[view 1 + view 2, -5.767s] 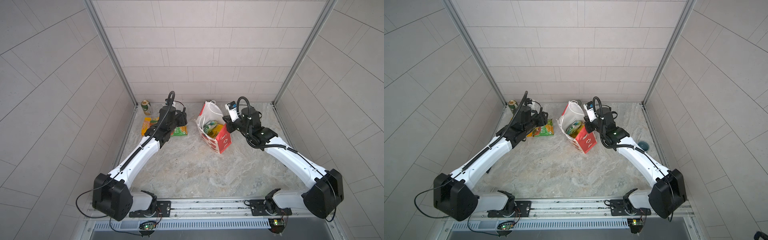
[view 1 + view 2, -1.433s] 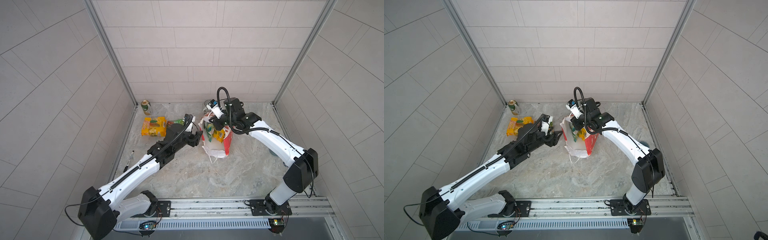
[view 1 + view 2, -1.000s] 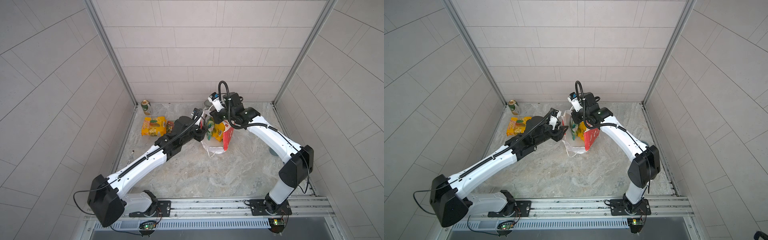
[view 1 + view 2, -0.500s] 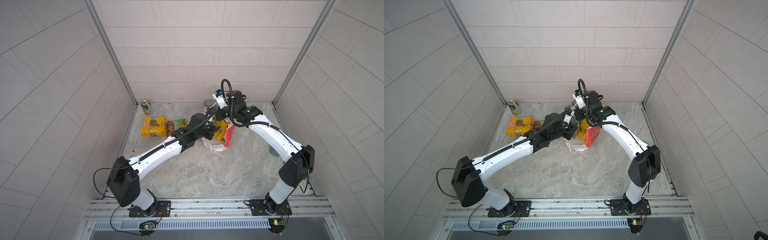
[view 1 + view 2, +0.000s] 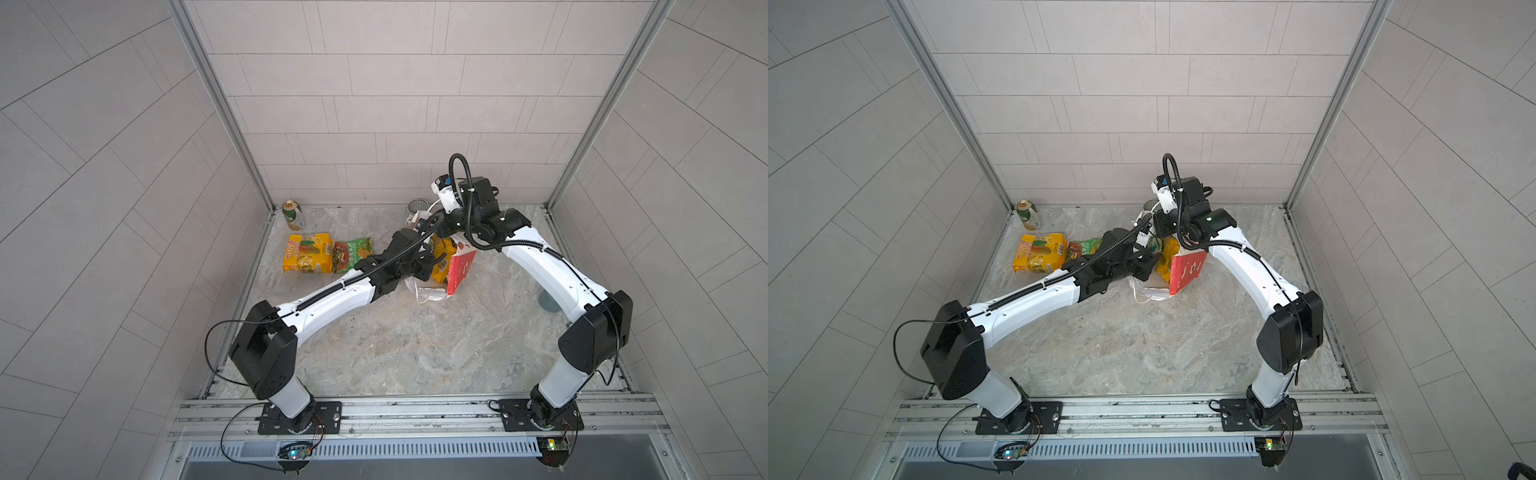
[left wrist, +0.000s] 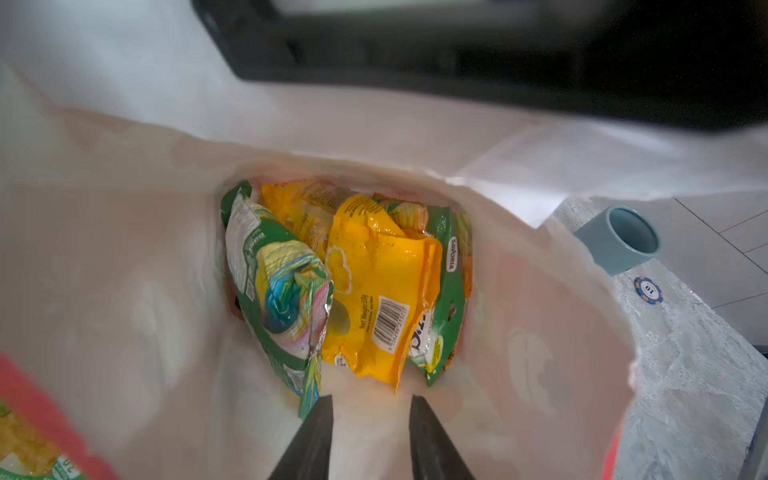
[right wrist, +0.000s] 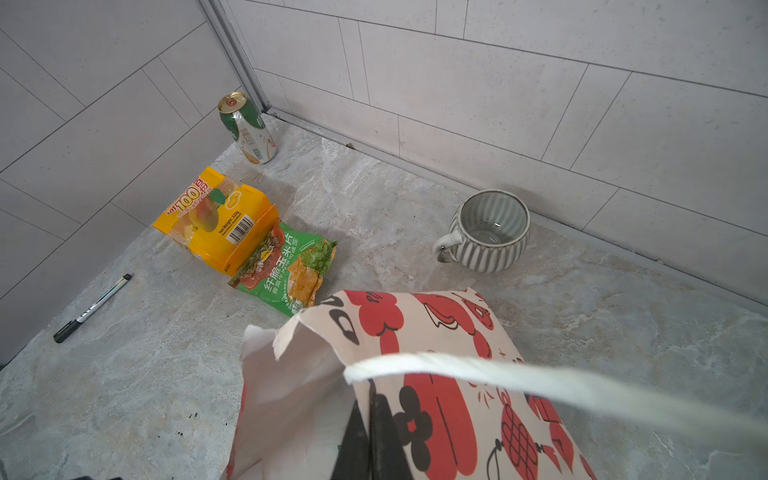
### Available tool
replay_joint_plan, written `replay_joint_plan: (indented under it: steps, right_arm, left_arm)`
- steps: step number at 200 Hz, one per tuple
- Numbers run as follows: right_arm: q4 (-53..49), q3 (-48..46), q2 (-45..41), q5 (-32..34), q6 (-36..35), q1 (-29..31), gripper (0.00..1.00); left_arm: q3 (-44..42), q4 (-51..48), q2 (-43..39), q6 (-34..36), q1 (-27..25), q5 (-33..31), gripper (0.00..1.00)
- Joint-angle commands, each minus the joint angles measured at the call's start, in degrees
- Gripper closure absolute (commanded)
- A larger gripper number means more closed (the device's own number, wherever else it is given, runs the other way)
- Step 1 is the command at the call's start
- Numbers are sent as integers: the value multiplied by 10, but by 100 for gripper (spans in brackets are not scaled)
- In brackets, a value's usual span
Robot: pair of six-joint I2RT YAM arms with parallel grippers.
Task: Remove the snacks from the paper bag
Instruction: 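Reach the left gripper into the held bag toward the yellow packet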
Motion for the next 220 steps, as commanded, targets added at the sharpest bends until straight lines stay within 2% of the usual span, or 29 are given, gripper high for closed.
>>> replay_joint_plan:
  steps: [1, 51, 86, 117, 192, 220]
  right_arm:
    - [51, 22, -25, -18, 15, 0, 100]
    - [55, 21, -29, -23, 19, -6, 100]
    - [61, 14, -32, -31, 19, -7, 100]
    - [63, 13, -34, -38, 16, -7, 100]
    - [74, 9, -37, -59, 11, -7, 100]
    - [75, 6, -37, -58, 10, -7, 100]
  left_arm:
    - [28, 14, 24, -7, -5, 5, 62]
    - [42, 30, 78, -19, -7, -42, 58]
    - [49, 27, 98, -20, -7, -107, 52]
    - [74, 9, 128, -7, -4, -123, 46]
    - [85, 36, 178, 5, 8, -143, 45]
    - [80, 59, 189, 13, 15, -142, 52]
